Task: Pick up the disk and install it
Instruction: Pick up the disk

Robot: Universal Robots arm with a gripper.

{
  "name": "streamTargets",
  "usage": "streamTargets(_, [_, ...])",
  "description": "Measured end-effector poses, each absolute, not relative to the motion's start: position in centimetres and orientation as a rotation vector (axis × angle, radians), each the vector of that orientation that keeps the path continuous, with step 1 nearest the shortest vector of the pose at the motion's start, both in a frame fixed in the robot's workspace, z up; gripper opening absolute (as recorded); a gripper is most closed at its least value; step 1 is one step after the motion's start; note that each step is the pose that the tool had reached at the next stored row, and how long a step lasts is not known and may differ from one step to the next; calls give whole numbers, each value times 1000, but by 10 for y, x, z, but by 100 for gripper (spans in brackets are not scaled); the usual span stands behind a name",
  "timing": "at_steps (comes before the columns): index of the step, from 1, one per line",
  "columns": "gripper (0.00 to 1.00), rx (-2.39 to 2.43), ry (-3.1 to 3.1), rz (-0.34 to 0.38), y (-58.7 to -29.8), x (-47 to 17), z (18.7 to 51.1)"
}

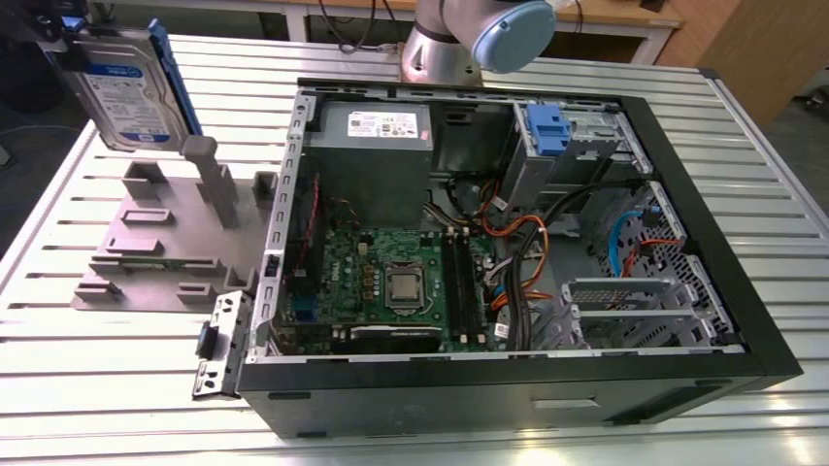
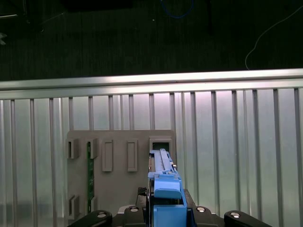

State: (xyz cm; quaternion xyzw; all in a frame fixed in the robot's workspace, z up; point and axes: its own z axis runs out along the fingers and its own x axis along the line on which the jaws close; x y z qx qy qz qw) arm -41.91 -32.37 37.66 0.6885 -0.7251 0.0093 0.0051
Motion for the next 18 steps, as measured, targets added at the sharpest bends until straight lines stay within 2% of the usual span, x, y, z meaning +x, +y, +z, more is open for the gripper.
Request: streamTargets(18, [36, 2156, -2271, 29, -324, -419, 380])
